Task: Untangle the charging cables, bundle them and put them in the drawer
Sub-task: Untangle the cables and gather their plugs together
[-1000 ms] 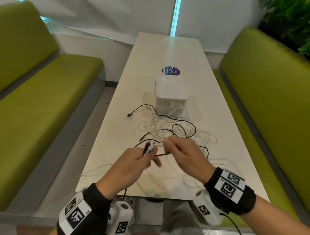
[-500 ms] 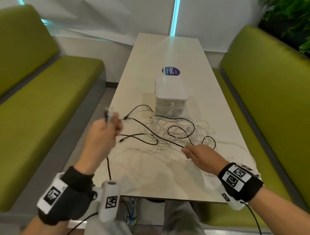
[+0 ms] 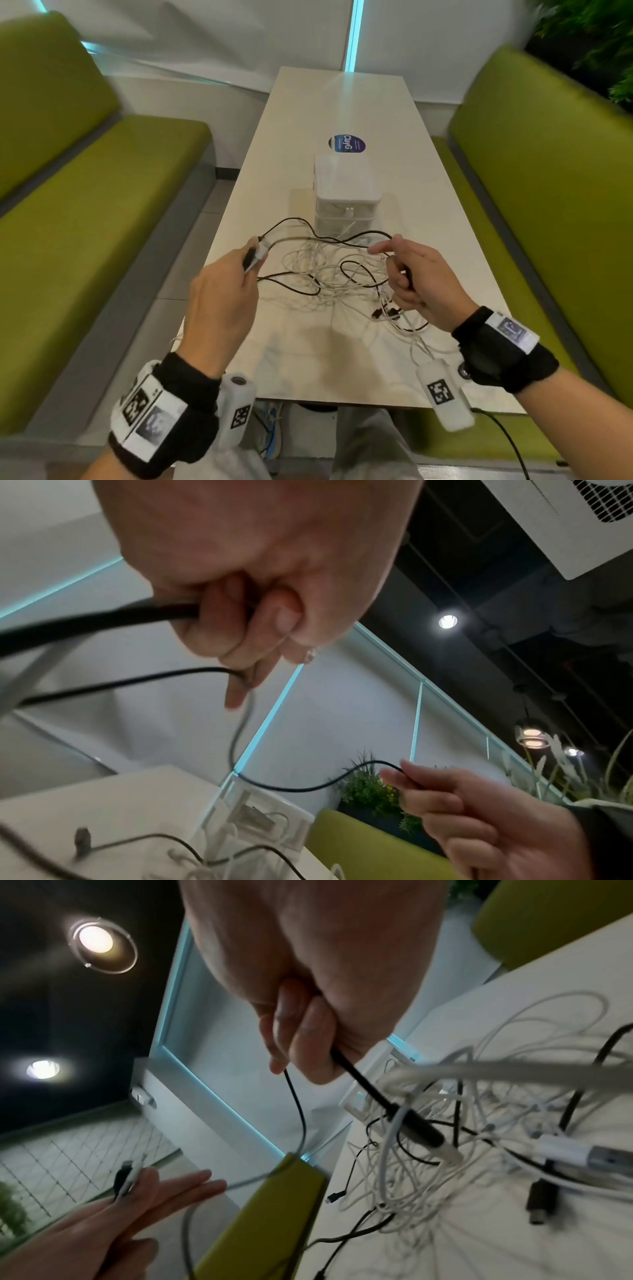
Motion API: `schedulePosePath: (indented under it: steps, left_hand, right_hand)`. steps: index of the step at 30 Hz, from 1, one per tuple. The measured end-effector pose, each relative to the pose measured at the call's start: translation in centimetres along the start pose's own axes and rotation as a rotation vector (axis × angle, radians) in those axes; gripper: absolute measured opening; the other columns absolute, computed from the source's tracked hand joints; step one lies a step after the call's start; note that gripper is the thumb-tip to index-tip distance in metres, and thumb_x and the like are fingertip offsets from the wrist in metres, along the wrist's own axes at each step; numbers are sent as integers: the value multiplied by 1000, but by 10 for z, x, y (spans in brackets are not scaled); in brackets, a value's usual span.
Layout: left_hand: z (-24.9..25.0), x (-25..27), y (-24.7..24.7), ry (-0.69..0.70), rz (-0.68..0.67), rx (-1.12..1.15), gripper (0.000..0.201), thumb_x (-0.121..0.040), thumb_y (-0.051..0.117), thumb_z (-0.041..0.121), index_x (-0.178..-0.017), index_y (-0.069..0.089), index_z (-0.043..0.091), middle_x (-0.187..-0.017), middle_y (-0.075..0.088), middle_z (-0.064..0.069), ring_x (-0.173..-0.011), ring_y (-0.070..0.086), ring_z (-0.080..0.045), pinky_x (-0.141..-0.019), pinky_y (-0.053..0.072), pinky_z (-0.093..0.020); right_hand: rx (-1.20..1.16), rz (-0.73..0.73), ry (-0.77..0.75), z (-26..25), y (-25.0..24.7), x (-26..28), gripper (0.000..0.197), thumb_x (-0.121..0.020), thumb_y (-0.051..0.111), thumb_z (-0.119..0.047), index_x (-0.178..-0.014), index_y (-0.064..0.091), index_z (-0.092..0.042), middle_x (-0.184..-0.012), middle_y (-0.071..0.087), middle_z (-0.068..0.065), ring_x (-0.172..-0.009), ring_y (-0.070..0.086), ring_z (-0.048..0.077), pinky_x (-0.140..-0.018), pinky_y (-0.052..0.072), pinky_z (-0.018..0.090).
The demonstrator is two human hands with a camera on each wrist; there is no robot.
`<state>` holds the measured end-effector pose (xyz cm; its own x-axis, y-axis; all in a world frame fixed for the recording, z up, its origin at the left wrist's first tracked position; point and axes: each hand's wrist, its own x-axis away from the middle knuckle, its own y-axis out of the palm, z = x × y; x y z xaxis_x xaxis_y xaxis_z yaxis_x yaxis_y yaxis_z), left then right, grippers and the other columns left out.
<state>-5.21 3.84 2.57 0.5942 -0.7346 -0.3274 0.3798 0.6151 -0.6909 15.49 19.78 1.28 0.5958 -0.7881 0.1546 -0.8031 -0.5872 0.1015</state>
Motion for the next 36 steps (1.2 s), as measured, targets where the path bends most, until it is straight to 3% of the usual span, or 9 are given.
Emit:
schedulePosePath:
  steps: [1,2,4,8,15,21,27,29,36]
  left_hand:
    - [0,4,1,46,46,30,40,-101,40,35,-105,63,3,-74,65,0,-95,56,-18,-56,39,-28]
    - [2,8,1,100,83,88,34,-102,41,32,-113,63,8,-93,70,-1,-72,37,2,-69,46,-23]
    - [8,13,3,176,95,228,34,-102,39,30,-120,64,15,-114,69,7,-100,58,10,-87,48,-14]
    - [29,27,22,118,-185,384,48,-92,32,50,-106,67,20,-58,57,18,-49,49,9,-50,35,-9]
    - [48,29,69,156,-546,92,34,-102,40,36,-135,48,31,-121,60,8,-104,60,-13,-85,47,-29]
    - [35,30,77,-20,-552,386,24,-99,45,37,-80,57,30,-65,53,10,-51,44,-8,-55,42,-40]
    - [33,26,48,-300,-317,1064,34,-94,43,39,-89,63,12,-58,45,3,-46,30,-6,-40,24,-15]
    - [32,26,42,-269,-301,1145,32,-94,44,37,-87,63,13,-57,50,-2,-39,28,-6,-36,22,-15]
    - [32,31,31,-411,-256,1420,56,-88,36,56,-91,72,13,-56,41,-3,-36,22,-5,-37,14,-19]
  right_hand:
    - [-24,2,13,-1,1,0,44,-101,42,-38,-108,63,-1,-56,28,3,-39,16,11,-45,9,24]
    - [-38,3,19,-1,2,0,44,-101,42,-39,-108,63,-1,-56,28,3,-39,16,11,-45,9,24]
    - [-71,-4,-6,0,5,1,42,-100,42,-38,-104,64,-2,-55,28,3,-40,15,12,-45,9,25]
    - [-179,-25,-121,-3,15,7,42,-96,42,-35,-91,68,-1,-51,30,4,-46,21,16,-49,20,30]
    - [-366,-122,-90,-8,27,12,42,-96,41,-30,-75,67,-4,-46,32,2,-61,16,31,-63,28,34]
    - [-348,-6,-74,-12,25,14,40,-100,38,-27,-77,61,-4,-49,37,5,-53,35,21,-61,34,34]
    - [121,129,-112,4,25,18,39,-101,46,-6,-136,45,-23,-68,66,11,-56,61,28,-54,51,34]
    - [403,124,-165,11,29,22,41,-99,47,-7,-128,47,-36,-70,69,10,-53,64,27,-51,50,31]
    - [589,-86,-37,15,46,38,36,-100,48,-34,-82,65,-9,-64,72,8,-61,69,27,-69,56,47]
